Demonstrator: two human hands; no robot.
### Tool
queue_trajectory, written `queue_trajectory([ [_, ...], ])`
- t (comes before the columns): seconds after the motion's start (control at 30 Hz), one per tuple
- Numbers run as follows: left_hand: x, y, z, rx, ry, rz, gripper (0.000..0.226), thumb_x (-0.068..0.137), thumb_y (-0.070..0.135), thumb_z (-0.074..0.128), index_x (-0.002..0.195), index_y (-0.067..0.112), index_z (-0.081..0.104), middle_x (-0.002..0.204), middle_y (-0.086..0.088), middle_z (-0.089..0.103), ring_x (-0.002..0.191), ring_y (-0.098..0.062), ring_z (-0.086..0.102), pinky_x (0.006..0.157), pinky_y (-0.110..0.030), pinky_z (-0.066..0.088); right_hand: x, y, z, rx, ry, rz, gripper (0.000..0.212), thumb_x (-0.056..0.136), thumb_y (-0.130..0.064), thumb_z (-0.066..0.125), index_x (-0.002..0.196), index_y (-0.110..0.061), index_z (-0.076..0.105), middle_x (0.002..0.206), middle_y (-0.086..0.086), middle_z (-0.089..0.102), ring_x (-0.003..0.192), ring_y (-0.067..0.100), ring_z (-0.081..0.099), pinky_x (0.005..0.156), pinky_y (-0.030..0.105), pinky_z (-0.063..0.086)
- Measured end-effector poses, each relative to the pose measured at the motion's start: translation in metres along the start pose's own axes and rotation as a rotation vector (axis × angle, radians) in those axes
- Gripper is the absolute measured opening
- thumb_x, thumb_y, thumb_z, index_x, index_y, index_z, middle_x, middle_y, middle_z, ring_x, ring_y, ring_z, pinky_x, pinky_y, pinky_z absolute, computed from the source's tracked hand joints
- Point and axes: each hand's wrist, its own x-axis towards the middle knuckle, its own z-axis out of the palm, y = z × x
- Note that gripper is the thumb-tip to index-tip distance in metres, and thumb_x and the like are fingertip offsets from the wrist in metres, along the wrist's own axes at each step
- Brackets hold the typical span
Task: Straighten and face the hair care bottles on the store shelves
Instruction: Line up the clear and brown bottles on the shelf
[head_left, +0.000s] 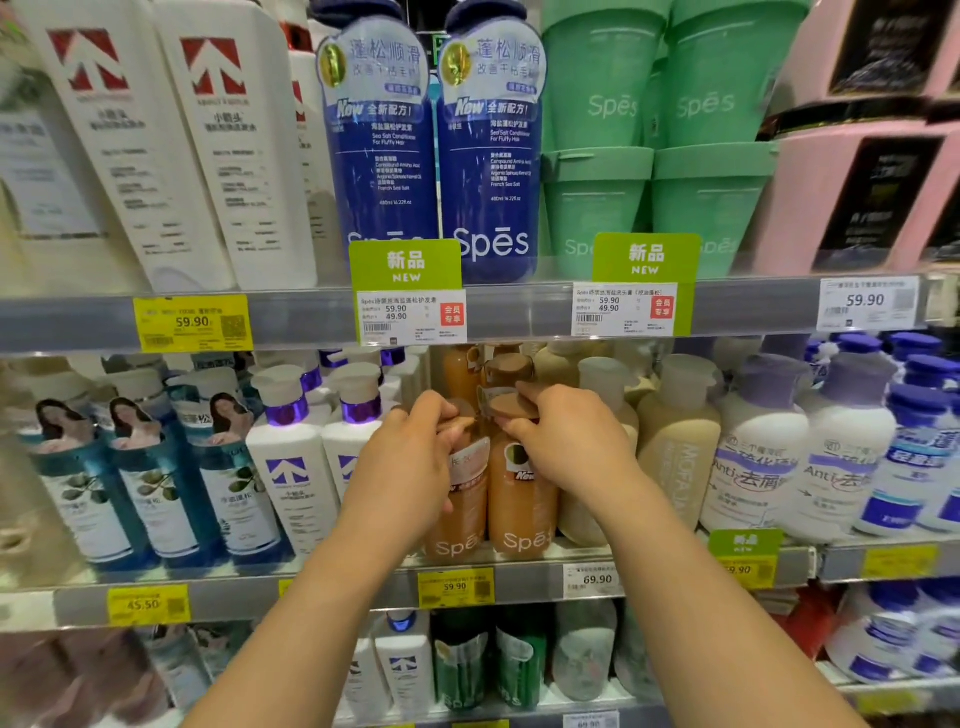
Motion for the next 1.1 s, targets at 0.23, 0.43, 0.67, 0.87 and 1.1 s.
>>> queue_trajectory([
  [0.23,0.021,0.024,-0.014,0.413,-0.112,0.007,0.033,0.096,0.047,0.051,0.118,0.022,0.055,0.104,-0.007,0.064,0.08,-0.02,0.059,0.063,-0.027,0.041,-0.001,0.002,-0.003,0.026,-0.056,-0.023,0.038,0.095,-0.041,0.058,0.128,-0.023,0.064,0.108,0.005,0.074,0.098,0.028,0.068,0.077,0.035,0.055],
  [0.43,0.042,0.056,-0.018,0.615,-0.232,-0.138,0.017,0.09,0.023,0.066,0.091,0.017,0.05,0.094,-0.008,0.056,0.086,-0.027,0.057,0.068,-0.036,0.048,-0.001,0.004,-0.005,0.06,-0.054,-0.017,0.043,0.095,-0.038,0.059,0.135,-0.024,0.06,0.11,0.005,0.073,0.095,0.024,0.068,0.078,0.038,0.059],
  [0.67,0.041,0.038,-0.022,0.614,-0.223,0.102,0.025,0.092,0.024,0.062,0.071,0.019,0.048,0.072,0.001,0.05,0.064,-0.016,0.05,0.053,-0.029,0.038,0.0,0.008,-0.005,0.099,-0.065,-0.033,0.041,0.095,-0.039,0.06,0.133,-0.027,0.062,0.118,0.004,0.072,0.103,0.025,0.066,0.081,0.038,0.058],
  [0.87,0.047,0.026,-0.021,0.577,-0.259,0.166,0.033,0.093,0.033,0.06,0.068,0.027,0.039,0.071,0.004,0.049,0.064,-0.014,0.048,0.049,-0.029,0.032,0.0,0.014,-0.003,0.135,-0.091,-0.047,0.043,0.096,-0.04,0.057,0.138,-0.029,0.057,0.112,0.003,0.073,0.081,0.023,0.07,0.076,0.042,0.061],
  [1.1,0.043,0.031,-0.017,0.597,-0.225,0.113,0.02,0.093,0.031,0.06,0.078,0.022,0.052,0.073,0.001,0.054,0.067,-0.017,0.055,0.058,-0.034,0.049,-0.007,0.023,0.0,0.149,-0.096,-0.018,0.061,0.095,-0.057,0.05,0.151,-0.035,0.042,0.125,-0.004,0.069,0.111,0.019,0.063,0.076,0.028,0.045],
])
